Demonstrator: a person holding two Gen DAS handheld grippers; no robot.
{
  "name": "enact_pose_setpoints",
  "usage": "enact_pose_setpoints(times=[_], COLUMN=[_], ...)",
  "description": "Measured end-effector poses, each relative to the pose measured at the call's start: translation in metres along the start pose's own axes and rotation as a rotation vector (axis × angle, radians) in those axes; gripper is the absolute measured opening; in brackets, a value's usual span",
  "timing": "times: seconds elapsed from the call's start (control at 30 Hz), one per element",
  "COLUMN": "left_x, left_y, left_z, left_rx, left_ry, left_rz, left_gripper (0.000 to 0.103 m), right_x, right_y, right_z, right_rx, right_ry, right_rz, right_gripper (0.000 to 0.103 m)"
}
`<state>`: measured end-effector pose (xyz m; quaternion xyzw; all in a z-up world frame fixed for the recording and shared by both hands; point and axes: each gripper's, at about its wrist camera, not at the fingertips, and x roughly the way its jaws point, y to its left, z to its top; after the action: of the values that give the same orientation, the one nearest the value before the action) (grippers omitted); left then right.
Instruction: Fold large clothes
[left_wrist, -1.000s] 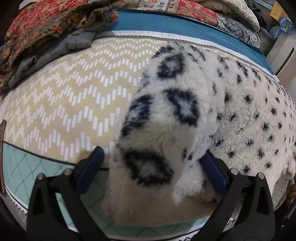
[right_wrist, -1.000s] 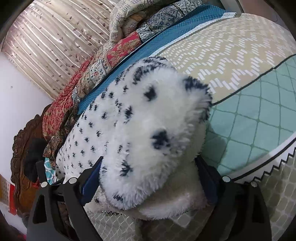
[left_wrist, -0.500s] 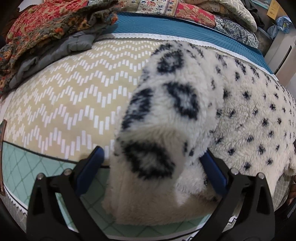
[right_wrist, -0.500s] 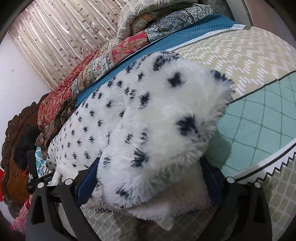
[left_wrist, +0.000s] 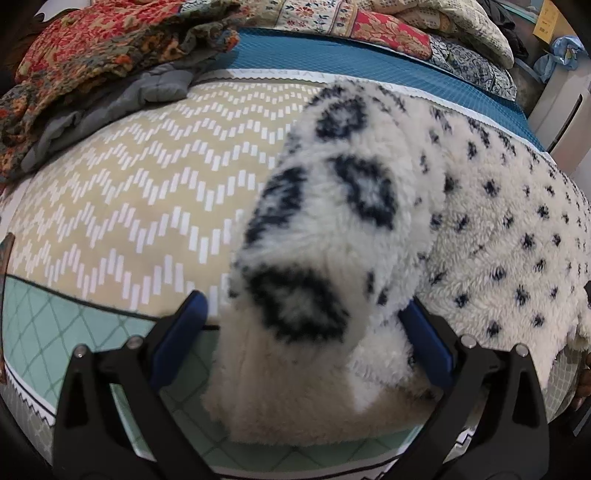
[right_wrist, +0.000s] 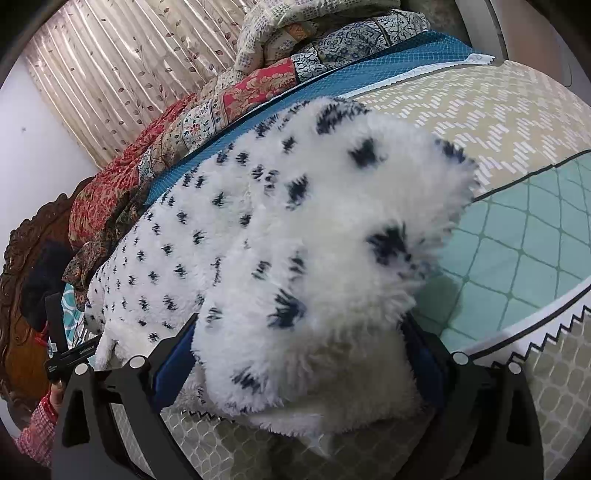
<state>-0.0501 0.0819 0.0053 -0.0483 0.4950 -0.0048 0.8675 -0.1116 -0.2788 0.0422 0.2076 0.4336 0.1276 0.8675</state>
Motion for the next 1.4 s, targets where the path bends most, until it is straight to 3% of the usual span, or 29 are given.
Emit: enact_pose_setpoints(times=[0.77, 0.97, 1.3, 1.4], left_x=[-0.026, -0.029, -0.03, -0.03], left_y=[-0.013, -0.019, -0.022, -0.019], left_z=[-0.026, -0.025, -0.022, -0.018], left_rx=[-0.047, -0.036, -0.03, -0.031], left_ry=[0.045, 0.044, 0.047, 0.056], left_rz=[0.117, 0.143, 0.151, 0.121], left_gripper=[0.099, 0.099, 0.099, 0.099], right_x=[-0.001, 0.002, 0.005, 0.005], right_y=[0.005, 0.014, 0.016, 0.017], right_z=[-0.007, -0.011, -0.011, -0.011], right_rx=[-0.001, -0.038, -0.061, -0.058], right_ry=[0.008, 0.017, 0.02, 0.019], right_rz=[-0.023, -0.079, -0.109, -0.108], right_gripper=[0.0, 0.0, 0.0, 0.0])
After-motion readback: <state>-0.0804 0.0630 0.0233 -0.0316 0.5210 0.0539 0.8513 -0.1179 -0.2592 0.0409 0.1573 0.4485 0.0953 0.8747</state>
